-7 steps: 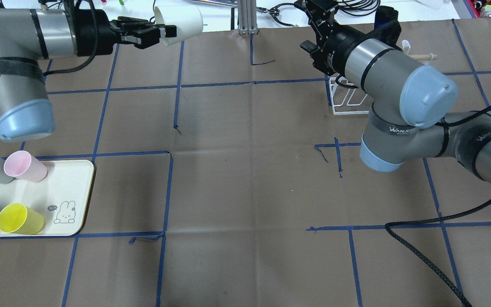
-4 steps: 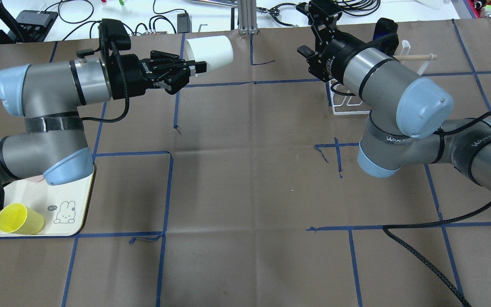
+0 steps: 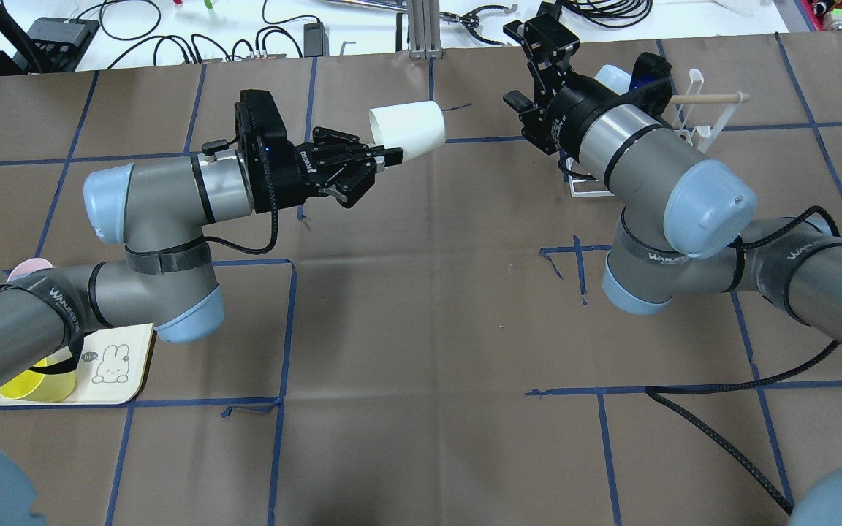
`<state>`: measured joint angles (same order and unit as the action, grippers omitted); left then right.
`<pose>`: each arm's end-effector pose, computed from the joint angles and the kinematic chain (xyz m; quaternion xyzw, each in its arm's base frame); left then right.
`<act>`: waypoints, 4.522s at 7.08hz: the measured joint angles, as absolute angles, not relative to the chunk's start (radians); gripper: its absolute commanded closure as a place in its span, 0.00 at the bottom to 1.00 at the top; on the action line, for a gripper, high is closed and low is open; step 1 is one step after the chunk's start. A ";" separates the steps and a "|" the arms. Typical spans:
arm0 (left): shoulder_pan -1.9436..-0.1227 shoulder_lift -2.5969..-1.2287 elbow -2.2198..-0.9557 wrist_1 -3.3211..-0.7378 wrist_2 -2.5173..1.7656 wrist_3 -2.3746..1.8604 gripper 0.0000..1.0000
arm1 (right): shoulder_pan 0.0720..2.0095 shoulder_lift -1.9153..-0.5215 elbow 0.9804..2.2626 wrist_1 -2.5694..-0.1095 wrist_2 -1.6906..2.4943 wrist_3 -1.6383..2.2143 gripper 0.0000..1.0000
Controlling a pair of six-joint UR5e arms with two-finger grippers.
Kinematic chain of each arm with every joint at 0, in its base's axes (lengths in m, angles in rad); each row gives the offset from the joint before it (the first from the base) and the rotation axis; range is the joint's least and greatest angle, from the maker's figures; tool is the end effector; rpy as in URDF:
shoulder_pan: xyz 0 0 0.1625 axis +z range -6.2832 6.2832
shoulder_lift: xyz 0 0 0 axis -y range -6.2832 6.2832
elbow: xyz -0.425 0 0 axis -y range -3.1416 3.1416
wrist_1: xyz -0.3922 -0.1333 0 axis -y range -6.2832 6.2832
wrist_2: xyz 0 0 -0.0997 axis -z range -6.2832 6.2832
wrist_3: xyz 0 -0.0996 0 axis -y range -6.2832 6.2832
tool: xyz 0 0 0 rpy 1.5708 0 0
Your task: Transfer IKEA cup to right arm and place on rack
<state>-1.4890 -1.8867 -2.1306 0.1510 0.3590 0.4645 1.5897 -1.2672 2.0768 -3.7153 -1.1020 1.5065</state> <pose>-0.1869 -0.4924 0.3167 -0.3721 -0.6914 0.4650 0.4090 0.1879 -0.5038 0.3603 0.4114 0.6595 -0.3092 0.5478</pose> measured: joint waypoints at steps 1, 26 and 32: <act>-1.498 -1.897 -2.131 0.221 0.366 0.393 1.00 | 1.590 -1.266 2.081 -3.721 -1.106 1.508 0.00; -1.563 -1.904 -2.130 0.290 0.422 0.296 1.00 | 1.758 -1.318 2.122 -3.487 -1.209 1.493 0.00; -1.564 -1.903 -2.130 0.290 0.422 0.296 0.99 | 1.758 -1.293 2.095 -3.486 -1.210 1.502 0.29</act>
<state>-1.5637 -1.9026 -2.1298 0.2899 0.4222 0.2961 1.7580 -1.2931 2.0951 -3.4855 -1.2100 1.5023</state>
